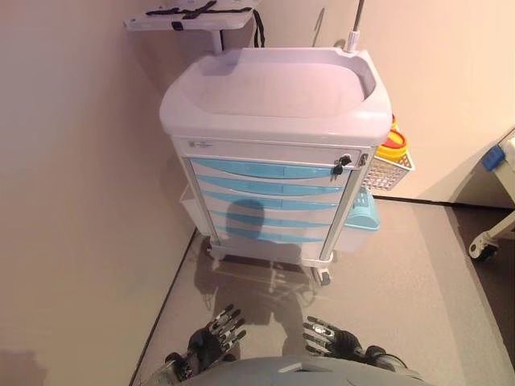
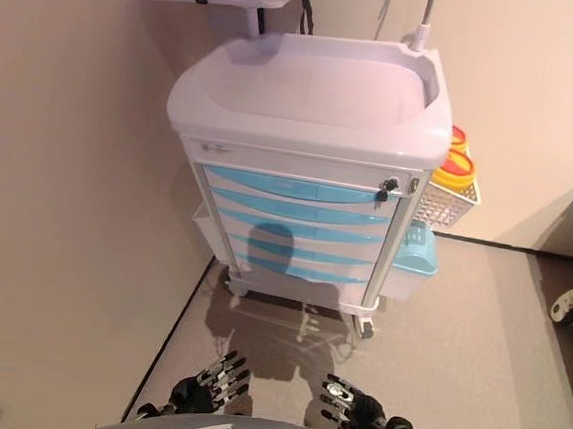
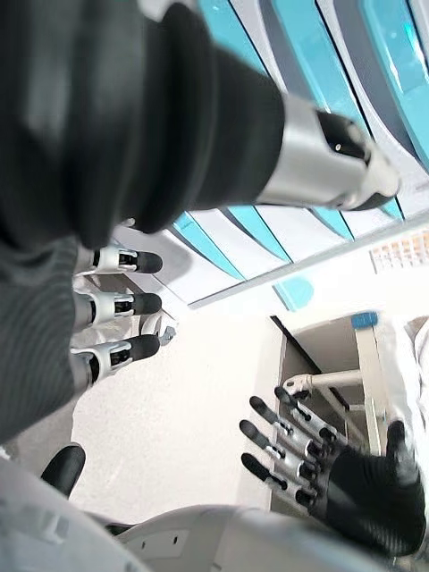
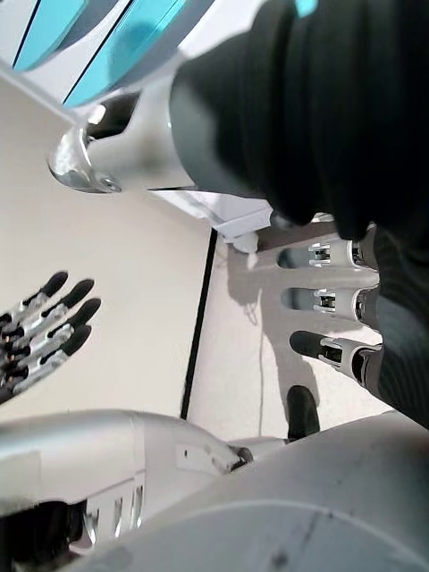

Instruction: Open the drawer and pick up the medicine

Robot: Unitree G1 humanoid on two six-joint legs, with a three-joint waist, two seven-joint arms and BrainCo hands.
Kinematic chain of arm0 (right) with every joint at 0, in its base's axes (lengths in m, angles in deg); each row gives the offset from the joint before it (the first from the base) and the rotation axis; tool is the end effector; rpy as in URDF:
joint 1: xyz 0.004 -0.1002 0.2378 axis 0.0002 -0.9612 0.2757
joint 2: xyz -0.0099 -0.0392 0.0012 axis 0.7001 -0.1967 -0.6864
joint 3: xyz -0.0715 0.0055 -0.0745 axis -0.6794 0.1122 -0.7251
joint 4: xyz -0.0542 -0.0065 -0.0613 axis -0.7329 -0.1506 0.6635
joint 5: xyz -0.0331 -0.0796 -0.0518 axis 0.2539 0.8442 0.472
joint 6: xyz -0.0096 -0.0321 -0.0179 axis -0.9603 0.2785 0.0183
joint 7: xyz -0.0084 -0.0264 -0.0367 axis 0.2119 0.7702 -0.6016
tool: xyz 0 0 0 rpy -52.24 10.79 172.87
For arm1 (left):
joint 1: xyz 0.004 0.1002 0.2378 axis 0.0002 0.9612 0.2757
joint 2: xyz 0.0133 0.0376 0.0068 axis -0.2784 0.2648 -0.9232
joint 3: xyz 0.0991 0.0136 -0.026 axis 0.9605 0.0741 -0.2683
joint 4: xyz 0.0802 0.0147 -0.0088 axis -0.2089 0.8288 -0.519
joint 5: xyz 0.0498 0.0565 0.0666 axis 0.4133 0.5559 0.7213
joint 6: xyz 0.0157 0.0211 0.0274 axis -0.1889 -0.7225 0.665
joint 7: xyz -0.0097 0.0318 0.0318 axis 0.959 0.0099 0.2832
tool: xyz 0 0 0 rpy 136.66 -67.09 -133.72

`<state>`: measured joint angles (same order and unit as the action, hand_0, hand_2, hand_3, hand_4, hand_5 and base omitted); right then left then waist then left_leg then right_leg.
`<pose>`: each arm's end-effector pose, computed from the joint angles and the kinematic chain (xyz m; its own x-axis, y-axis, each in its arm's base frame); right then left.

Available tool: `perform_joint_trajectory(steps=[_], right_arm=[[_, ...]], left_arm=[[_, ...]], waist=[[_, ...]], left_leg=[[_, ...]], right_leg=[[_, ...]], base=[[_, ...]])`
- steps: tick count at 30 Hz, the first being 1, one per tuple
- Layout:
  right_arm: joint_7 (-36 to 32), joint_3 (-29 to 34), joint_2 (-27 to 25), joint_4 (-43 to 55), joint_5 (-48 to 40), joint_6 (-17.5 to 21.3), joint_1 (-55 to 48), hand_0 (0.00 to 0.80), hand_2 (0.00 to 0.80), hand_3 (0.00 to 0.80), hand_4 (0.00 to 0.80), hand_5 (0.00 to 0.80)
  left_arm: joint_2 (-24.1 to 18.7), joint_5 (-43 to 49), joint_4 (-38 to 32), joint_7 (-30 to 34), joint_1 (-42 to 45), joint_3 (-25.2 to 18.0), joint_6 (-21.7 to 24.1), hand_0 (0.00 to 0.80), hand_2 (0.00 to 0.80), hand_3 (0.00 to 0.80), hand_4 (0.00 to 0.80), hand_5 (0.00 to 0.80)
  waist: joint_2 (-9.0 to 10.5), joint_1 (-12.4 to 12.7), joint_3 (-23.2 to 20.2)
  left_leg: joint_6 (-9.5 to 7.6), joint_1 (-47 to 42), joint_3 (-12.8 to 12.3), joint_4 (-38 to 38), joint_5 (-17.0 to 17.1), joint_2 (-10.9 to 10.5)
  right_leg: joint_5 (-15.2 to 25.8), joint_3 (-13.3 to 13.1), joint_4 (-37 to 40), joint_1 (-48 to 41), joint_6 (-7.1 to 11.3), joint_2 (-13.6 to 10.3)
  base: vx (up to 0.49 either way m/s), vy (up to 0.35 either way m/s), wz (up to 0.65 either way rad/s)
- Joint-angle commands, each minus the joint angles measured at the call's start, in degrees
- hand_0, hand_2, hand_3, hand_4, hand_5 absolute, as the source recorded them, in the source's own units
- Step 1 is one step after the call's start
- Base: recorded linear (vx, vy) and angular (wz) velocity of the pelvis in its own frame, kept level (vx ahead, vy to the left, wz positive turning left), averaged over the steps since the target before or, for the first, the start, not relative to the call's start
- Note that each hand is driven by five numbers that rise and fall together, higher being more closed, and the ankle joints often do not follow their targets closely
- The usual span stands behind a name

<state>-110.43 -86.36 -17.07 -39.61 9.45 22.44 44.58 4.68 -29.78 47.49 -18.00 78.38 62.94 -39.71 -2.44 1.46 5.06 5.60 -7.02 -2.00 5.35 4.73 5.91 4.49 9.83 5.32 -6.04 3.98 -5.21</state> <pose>0.0792 -0.2170 -0.1132 0.4778 0.4609 -0.7479 0.0489 0.8361 0.5464 0.0658 0.1948 -0.1180 0.6688 -0.4891 -0.5599 -0.2015 0.6056 -0.7698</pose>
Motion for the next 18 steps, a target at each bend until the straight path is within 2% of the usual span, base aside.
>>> perform_joint_trajectory(steps=[1,6,11,18], right_arm=[[-1.1,-0.4,1.5,0.4,-2.4,0.2,0.7,0.000,0.000,0.000,0.000,0.000],[-0.1,-0.4,1.4,1.8,-2.7,1.0,-0.7,0.000,0.000,0.000,0.000,0.000],[0.6,-1.7,0.6,3.4,-4.5,3.4,0.6,0.000,0.000,0.000,0.000,0.000],[3.5,-4.3,0.4,7.3,-7.8,5.2,1.7,0.000,0.000,0.000,0.000,0.000]], left_arm=[[2.1,-4.2,2.1,2.5,-2.7,-1.4,-1.6,0.000,0.000,0.000,0.000,0.000],[2.5,-8.5,0.5,3.5,-2.3,-2.2,-3.9,0.000,0.000,0.000,0.000,0.000],[2.7,-15.6,-0.7,4.8,-6.2,-3.5,-6.1,0.000,0.000,0.000,0.000,0.000],[2.5,-23.1,-2.5,2.1,-13.1,-5.9,-5.9,0.000,0.000,0.000,0.000,0.000]], waist=[[2.01,0.2,3.8],[1.98,0.0,5.8],[2.55,-0.6,10.7],[4.74,-1.8,16.4]], left_leg=[[-3.04,1.7,0.5,-2.6,-4.5,-5.1],[-3.49,3.5,1.3,-5.6,-5.4,-5.1],[-4.05,8.1,1.4,-9.7,-6.8,-5.4],[-4.67,15.3,0.9,-17.0,-8.7,-5.5]], right_leg=[[-3.9,-0.5,-6.3,2.0,2.46,-0.8],[-5.4,-1.1,-10.5,4.5,2.25,-1.4],[-6.5,-2.3,-14.2,9.5,1.68,-1.1],[-6.2,-4.9,-17.1,15.7,1.79,-0.4]], base=[[0.070,0.055,-0.01],[0.037,0.047,0.01],[-0.099,0.024,-0.02],[-0.054,-0.013,-0.04]])
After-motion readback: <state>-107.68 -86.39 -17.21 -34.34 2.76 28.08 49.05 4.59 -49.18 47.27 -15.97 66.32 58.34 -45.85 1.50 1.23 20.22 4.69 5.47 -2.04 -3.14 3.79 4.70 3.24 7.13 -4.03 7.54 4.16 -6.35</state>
